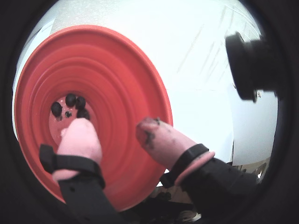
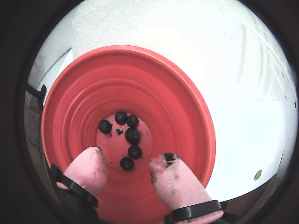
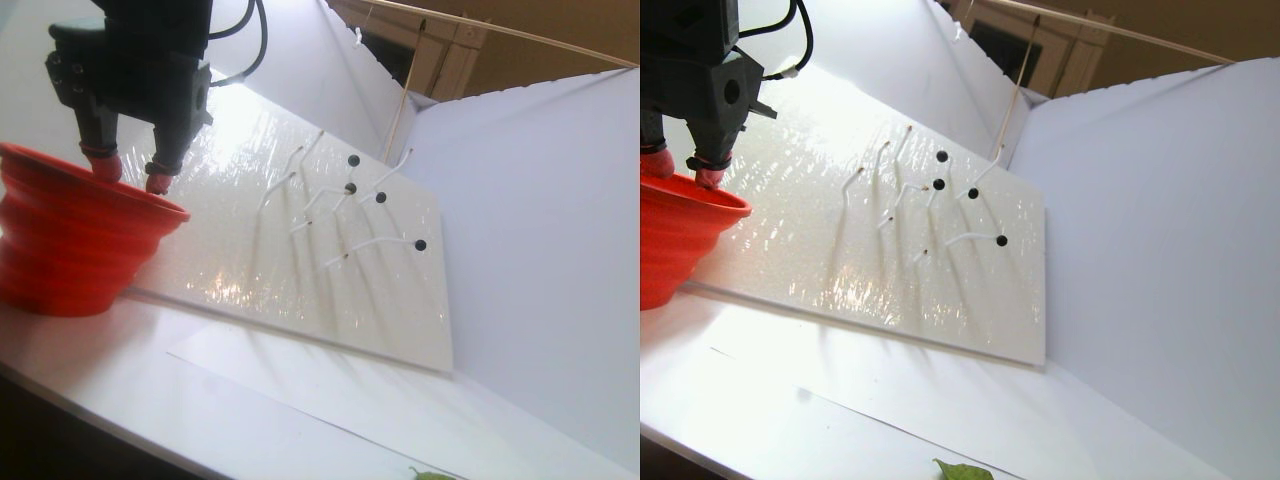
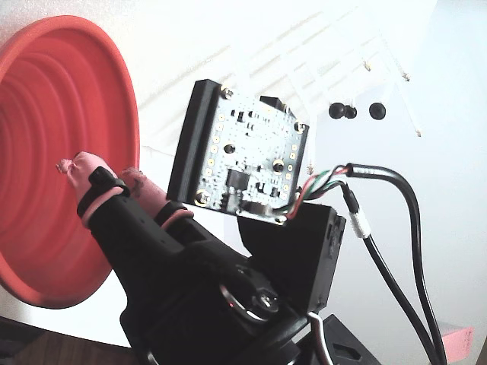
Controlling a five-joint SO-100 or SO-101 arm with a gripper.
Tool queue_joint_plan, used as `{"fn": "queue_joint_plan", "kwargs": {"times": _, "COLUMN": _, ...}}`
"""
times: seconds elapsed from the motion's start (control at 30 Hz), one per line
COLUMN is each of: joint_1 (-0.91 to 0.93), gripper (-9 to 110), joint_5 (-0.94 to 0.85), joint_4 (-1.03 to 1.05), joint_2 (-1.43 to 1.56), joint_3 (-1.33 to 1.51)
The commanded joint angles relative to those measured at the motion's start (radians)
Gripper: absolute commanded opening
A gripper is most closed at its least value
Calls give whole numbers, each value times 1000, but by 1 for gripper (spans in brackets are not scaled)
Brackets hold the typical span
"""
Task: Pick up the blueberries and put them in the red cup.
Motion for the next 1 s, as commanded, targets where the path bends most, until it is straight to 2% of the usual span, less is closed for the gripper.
{"fn": "queue_joint_plan", "kwargs": {"times": 0.0, "joint_1": 20, "gripper": 19, "joint_5": -2, "joint_4": -25, "joint_2": 54, "joint_3": -44}}
{"fn": "queue_joint_plan", "kwargs": {"times": 0.3, "joint_1": 95, "gripper": 19, "joint_5": -34, "joint_4": 72, "joint_2": 167, "joint_3": -44}}
{"fn": "queue_joint_plan", "kwargs": {"times": 0.97, "joint_1": 235, "gripper": 18, "joint_5": -129, "joint_4": 147, "joint_2": 399, "joint_3": 29}}
